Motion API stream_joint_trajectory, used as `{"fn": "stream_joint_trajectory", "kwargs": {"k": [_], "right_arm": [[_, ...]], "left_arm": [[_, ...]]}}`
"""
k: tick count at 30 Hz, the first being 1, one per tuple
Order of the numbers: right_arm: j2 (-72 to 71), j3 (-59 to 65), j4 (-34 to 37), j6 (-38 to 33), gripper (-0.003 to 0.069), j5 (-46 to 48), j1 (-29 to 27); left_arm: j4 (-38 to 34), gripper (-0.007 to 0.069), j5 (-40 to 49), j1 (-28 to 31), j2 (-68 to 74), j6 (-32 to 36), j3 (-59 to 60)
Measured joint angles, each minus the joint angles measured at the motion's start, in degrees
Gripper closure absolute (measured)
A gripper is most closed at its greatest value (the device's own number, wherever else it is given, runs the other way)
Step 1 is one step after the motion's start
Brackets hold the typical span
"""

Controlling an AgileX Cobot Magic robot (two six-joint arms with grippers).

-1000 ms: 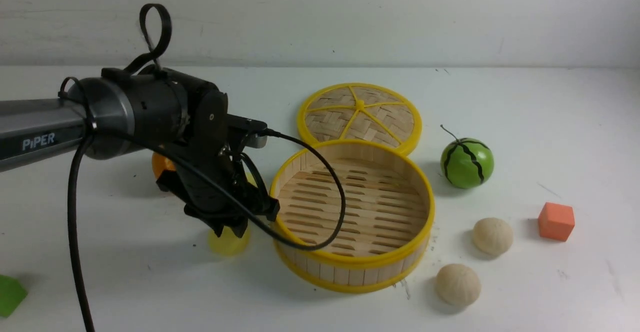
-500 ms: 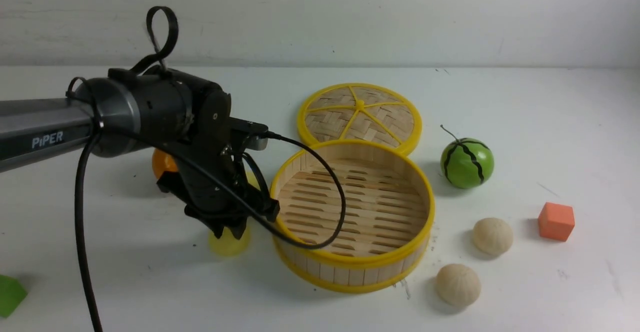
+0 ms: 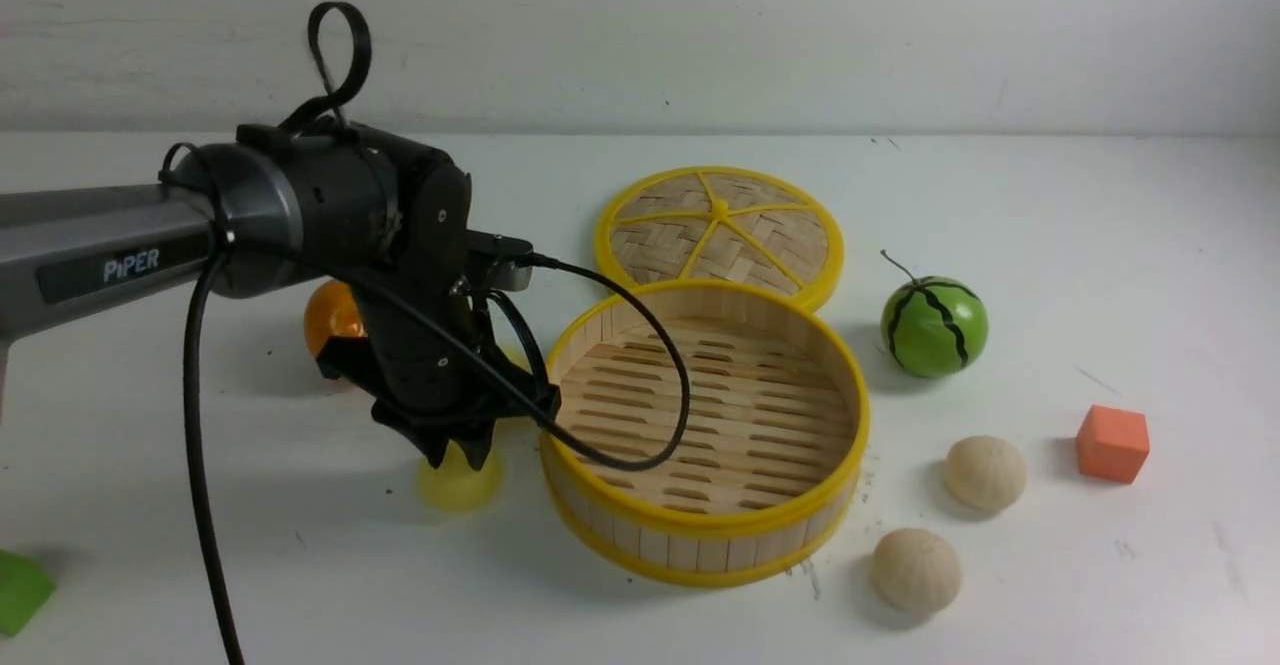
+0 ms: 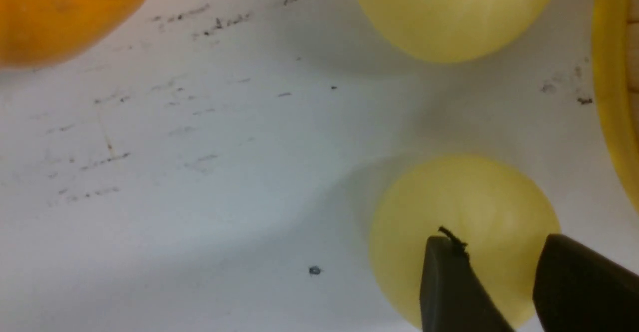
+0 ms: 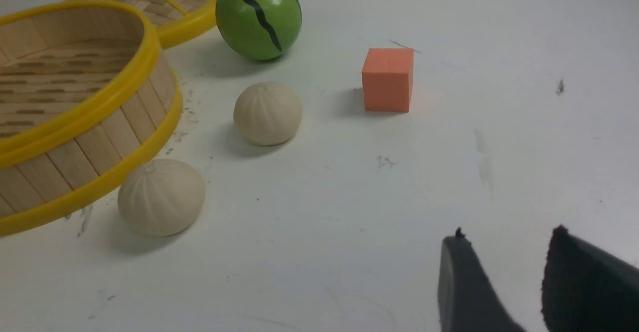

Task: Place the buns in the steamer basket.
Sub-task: Use the left arm to grab a steamed stuffed bun

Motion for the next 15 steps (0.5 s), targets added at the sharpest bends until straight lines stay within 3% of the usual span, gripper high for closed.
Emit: {"fn": "stream_joint_trajectory", "kwargs": {"k": [10, 14, 15], "right_arm": [[0.0, 0.0, 0.0, 0.0, 0.0418, 0.0, 0.0], [0.0, 0.0, 0.0, 0.0, 0.0418, 0.0, 0.0], [0.0, 0.0, 0.0, 0.0, 0.0418, 0.0, 0.0]], "left_arm": [[0.2, 0.0402, -0.9, 0.0, 0.3, 0.0, 0.0], [0.2, 0.0545, -0.9, 0.0, 0.3, -1.3, 0.0], [0.2, 0.0545, -0.9, 0.0, 0.3, -1.3, 0.0]]}}
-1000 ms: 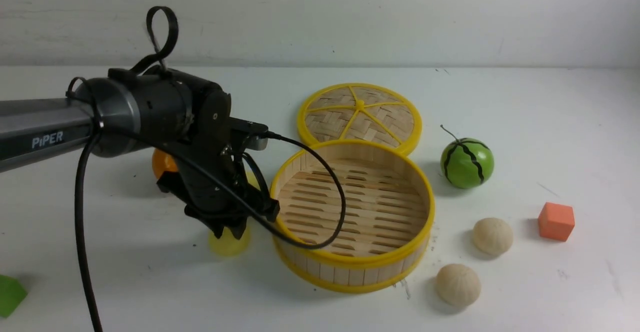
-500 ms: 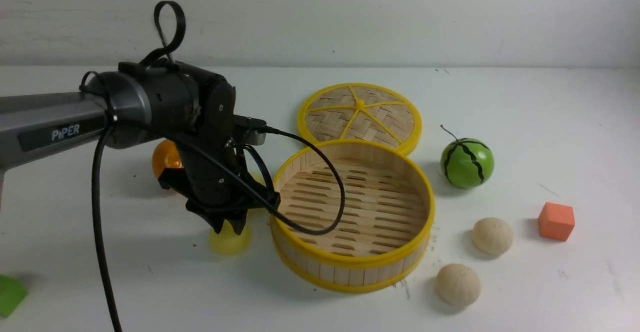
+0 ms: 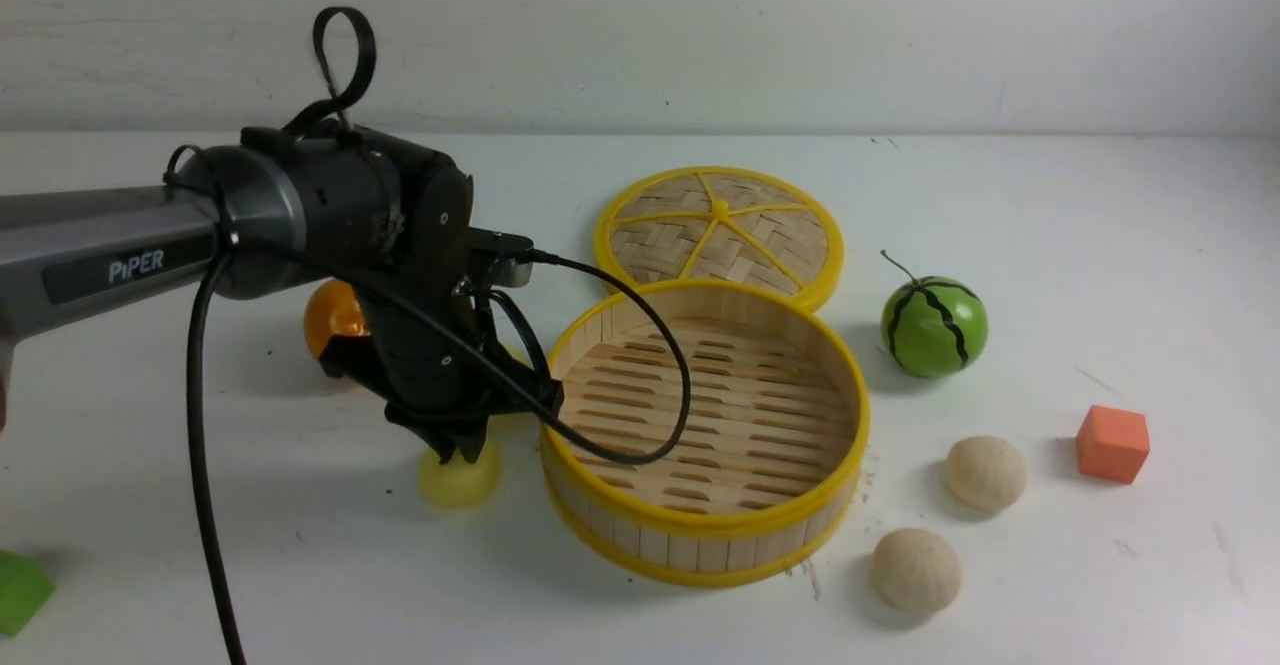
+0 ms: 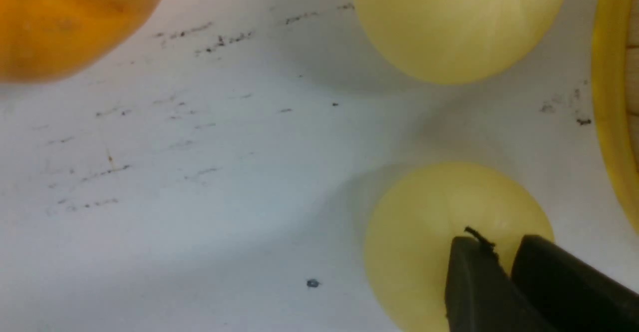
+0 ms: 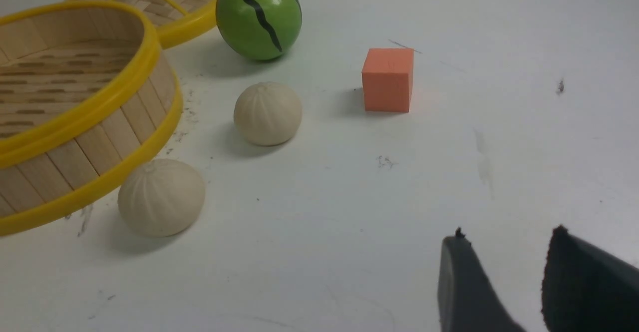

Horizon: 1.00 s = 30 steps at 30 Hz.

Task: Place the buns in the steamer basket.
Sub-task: Use the left arm to grab a steamed stuffed bun

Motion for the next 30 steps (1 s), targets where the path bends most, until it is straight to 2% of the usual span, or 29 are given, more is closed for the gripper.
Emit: {"fn": "stream_joint_trajectory", "kwargs": {"k": [1, 2, 14, 17, 24, 27, 30], "right_arm": [[0.0, 0.0, 0.0, 0.0, 0.0418, 0.0, 0.0], [0.0, 0.0, 0.0, 0.0, 0.0418, 0.0, 0.0], [0.0, 0.0, 0.0, 0.0, 0.0418, 0.0, 0.0], [0.0, 0.0, 0.0, 0.0, 0.0418, 0.0, 0.0], [0.0, 0.0, 0.0, -0.1, 0.0418, 0.0, 0.0], [0.0, 0.0, 0.0, -0.1, 0.0418, 0.0, 0.0], [0.0, 0.0, 0.0, -0.1, 0.0418, 0.0, 0.0]], "left_arm": [[0.0, 0.0614, 0.0, 0.0, 0.0, -0.2, 0.0], [0.0, 0.0638, 0.0, 0.0, 0.0, -0.2, 0.0], [1.8, 0.0638, 5.8, 0.0, -4.7, 0.2, -5.1], [-0.7, 0.0638, 8.4, 0.0, -6.8, 2.2, -9.4], [-2.1, 0.0638, 9.7, -4.6, -6.2, 7.0, -16.1], [-1.8, 0.0638, 13.1, -5.6, -5.8, 6.4, -16.4], [-1.3, 0.0638, 19.3, -4.0, -5.8, 4.6, -15.9]]}}
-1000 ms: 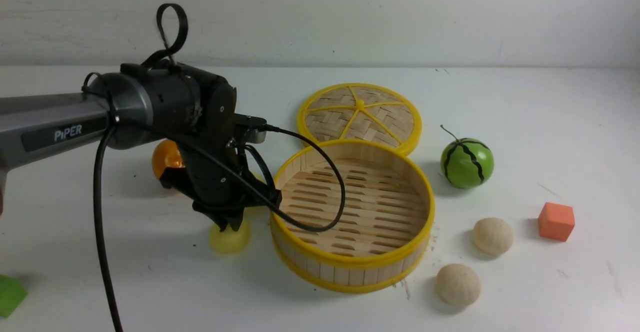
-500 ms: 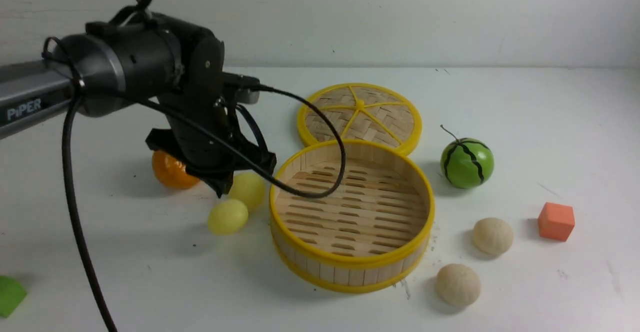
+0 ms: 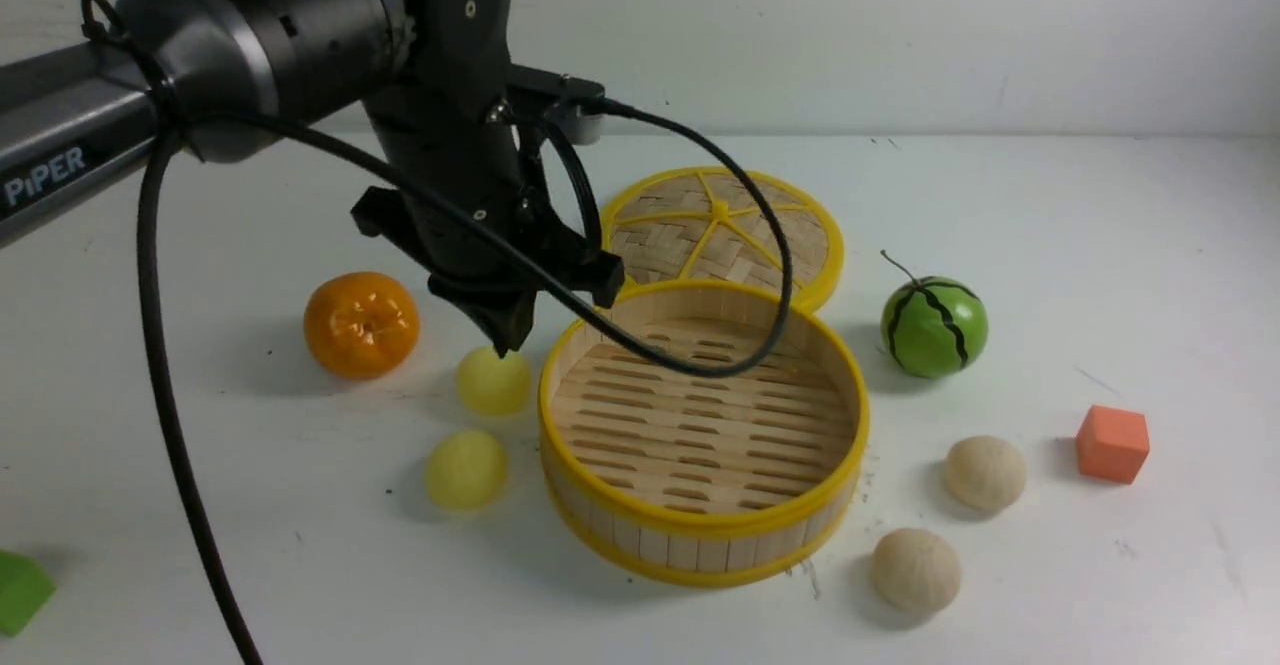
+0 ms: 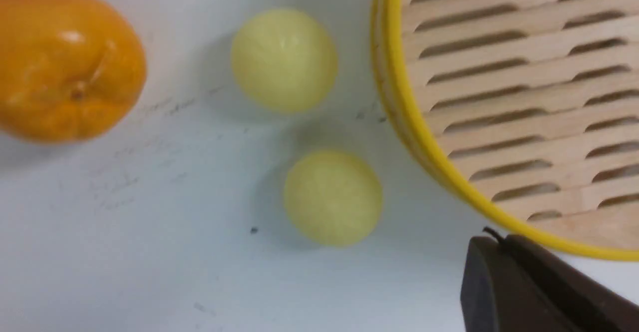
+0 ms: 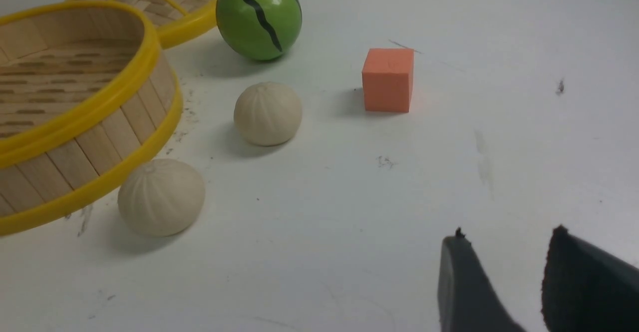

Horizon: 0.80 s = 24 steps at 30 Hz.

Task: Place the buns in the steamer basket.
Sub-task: Use the left arm to grab a steamed stuffed bun

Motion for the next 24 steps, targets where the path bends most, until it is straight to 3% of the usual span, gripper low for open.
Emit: {"fn": "stream_joint_trajectory", "kwargs": {"k": [7, 10, 15, 20, 24], "right_arm": [[0.0, 0.0, 0.0, 0.0, 0.0418, 0.0, 0.0], [0.0, 0.0, 0.0, 0.0, 0.0418, 0.0, 0.0], [0.0, 0.0, 0.0, 0.0, 0.0418, 0.0, 0.0], [0.0, 0.0, 0.0, 0.0, 0.0418, 0.0, 0.0], [0.0, 0.0, 0.0, 0.0, 0.0418, 0.0, 0.0]], "left_arm": [[0.2, 0.0638, -2.1, 3.0, 0.1, -2.4, 7.0], [-1.0, 0.0621, -7.9, 3.0, 1.7, -2.7, 9.6], [-1.2, 0.0517, -10.3, 3.0, 5.1, -3.1, 9.8], [-0.5, 0.0351, -10.6, 3.7, 7.8, -3.4, 9.8], [-0.5, 0.0316, -11.0, 5.7, 8.1, -3.4, 9.8]]}}
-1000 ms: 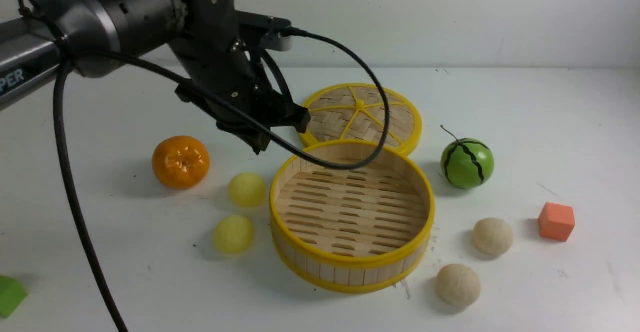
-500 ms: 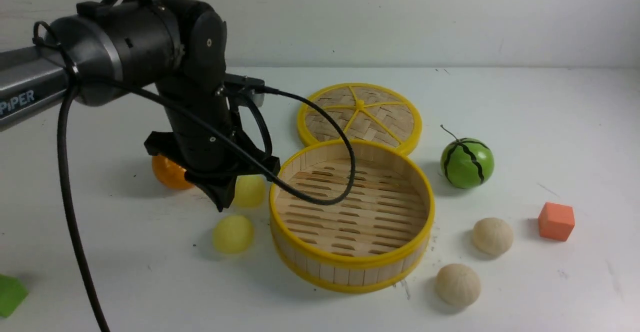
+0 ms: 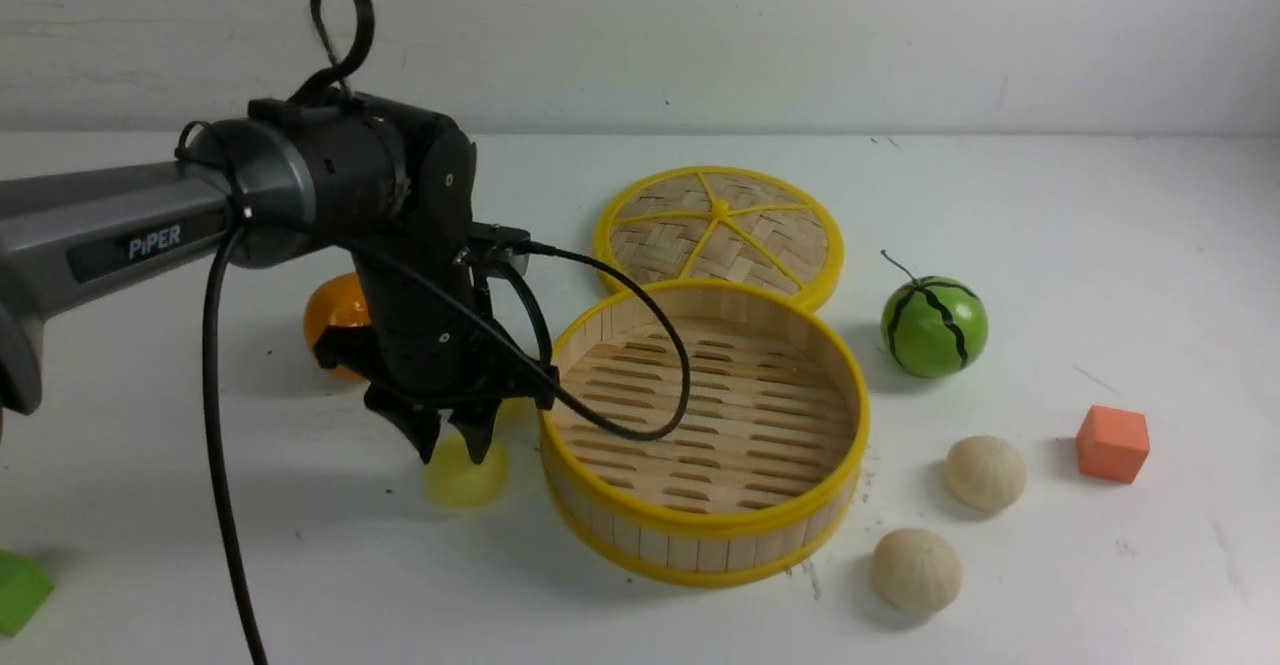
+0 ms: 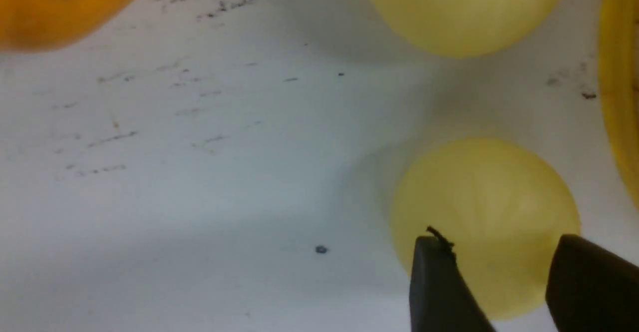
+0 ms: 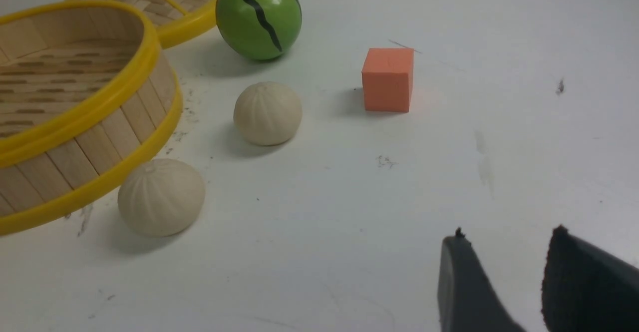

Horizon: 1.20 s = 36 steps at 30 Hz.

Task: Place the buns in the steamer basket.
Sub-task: Use the left arm to grab a steamed stuffed bun, then use the left arm to put the steamed stuffed bun into the steamer

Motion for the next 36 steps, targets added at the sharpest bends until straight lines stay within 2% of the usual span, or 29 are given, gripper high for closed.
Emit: {"fn": "stream_joint_trajectory", "kwargs": {"k": [21, 22, 26, 28, 30, 36], "right_arm": [[0.0, 0.0, 0.0, 0.1, 0.0418, 0.0, 0.0], [0.0, 0.0, 0.0, 0.1, 0.0418, 0.0, 0.0], [0.0, 0.0, 0.0, 0.1, 0.0418, 0.0, 0.0], [0.0, 0.0, 0.0, 0.1, 0.0418, 0.0, 0.0], [0.0, 0.0, 0.0, 0.1, 0.0418, 0.0, 0.0], [0.0, 0.0, 0.0, 0.1, 0.0418, 0.0, 0.0]], "left_arm": [[-2.4, 0.0347, -2.5, 0.8, 3.1, 0.0, 0.0], [-2.4, 0.0357, -2.5, 0.8, 3.1, 0.0, 0.0], [-2.5, 0.0476, -2.1, 0.8, 3.1, 0.0, 0.0], [-2.5, 0.0572, -1.9, 0.8, 3.1, 0.0, 0.0], [-2.5, 0.0627, -1.3, 0.8, 3.1, 0.0, 0.0], [-2.6, 0.0637, 1.1, 0.8, 1.3, 0.1, 0.0]]}}
